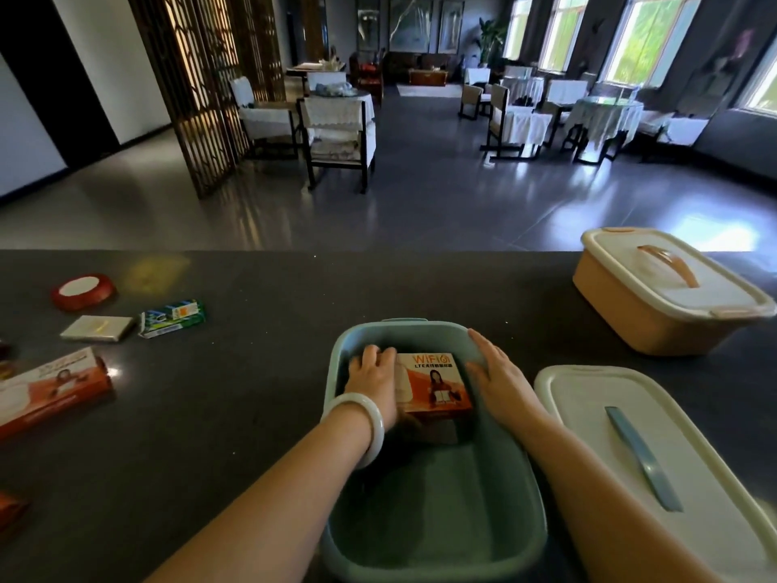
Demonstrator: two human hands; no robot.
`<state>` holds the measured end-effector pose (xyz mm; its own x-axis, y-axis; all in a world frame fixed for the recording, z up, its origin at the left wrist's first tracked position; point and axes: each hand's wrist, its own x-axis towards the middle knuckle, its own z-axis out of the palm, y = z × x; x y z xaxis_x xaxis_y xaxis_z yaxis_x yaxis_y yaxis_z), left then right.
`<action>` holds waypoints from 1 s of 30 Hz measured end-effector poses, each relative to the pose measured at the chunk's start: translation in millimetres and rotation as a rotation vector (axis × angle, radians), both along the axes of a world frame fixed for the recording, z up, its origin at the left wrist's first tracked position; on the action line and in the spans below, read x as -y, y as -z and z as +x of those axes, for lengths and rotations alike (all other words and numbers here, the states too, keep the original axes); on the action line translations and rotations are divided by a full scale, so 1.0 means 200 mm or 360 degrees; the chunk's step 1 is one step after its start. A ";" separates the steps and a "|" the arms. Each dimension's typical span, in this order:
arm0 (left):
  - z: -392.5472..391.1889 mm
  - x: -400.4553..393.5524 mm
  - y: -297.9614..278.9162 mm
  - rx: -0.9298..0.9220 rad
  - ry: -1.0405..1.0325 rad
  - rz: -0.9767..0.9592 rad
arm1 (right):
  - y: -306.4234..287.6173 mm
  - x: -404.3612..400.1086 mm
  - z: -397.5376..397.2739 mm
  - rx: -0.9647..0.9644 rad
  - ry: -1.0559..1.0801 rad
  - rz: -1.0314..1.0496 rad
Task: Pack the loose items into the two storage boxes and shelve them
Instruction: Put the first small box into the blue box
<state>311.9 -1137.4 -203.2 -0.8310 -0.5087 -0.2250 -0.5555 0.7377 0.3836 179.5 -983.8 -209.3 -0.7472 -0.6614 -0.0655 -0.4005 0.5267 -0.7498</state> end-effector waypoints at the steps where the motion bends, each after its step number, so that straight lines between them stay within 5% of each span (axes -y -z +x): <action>1: -0.01 0.00 0.02 0.0006 -0.0019 0.0007 | 0.00 0.00 0.00 -0.0011 -0.0009 0.0004; 10: -0.05 -0.02 0.15 0.0287 -0.0042 0.0073 | 0.03 0.00 -0.02 -0.0028 -0.0037 -0.0025; 17: -0.06 -0.01 0.18 0.0270 0.0109 -0.0181 | 0.05 0.01 -0.02 -0.0030 -0.0027 -0.0092; 30: -0.07 0.00 0.19 0.0240 0.0113 -0.0156 | 0.05 0.01 -0.03 0.0028 -0.0028 -0.0095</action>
<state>298.4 -1136.9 -240.7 -0.8262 -0.4757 -0.3018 -0.5465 0.8069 0.2243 174.0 -985.5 -219.0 -0.7346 -0.6775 -0.0385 -0.3960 0.4740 -0.7864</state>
